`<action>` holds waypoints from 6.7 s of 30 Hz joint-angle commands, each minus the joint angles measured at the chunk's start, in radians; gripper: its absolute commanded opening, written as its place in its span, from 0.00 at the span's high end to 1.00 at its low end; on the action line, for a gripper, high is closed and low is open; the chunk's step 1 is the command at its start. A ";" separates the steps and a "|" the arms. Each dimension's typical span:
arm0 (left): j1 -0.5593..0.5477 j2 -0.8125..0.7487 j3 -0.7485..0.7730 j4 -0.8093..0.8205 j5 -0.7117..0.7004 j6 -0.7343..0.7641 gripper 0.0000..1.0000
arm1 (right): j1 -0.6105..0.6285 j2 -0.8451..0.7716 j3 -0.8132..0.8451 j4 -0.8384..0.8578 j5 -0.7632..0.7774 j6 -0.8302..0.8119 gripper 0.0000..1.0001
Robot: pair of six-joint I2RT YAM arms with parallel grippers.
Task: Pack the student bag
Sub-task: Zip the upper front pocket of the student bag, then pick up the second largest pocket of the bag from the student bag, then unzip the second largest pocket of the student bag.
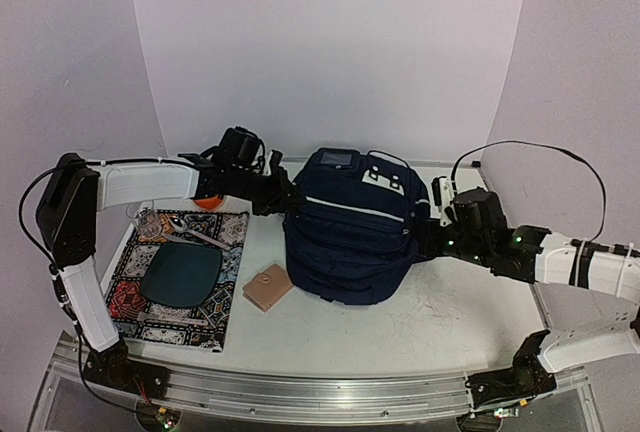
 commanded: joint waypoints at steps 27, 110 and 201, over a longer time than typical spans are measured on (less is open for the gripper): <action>-0.097 -0.052 0.131 -0.089 -0.200 -0.073 0.48 | 0.109 0.329 0.296 0.157 -0.225 -0.128 1.00; -0.228 0.022 0.210 0.066 -0.189 -0.228 1.00 | -0.403 0.469 0.275 0.007 -0.678 -0.638 0.51; -0.251 -0.012 0.088 0.258 -0.238 -0.196 0.61 | 0.171 0.265 0.351 -0.028 -0.226 0.023 0.59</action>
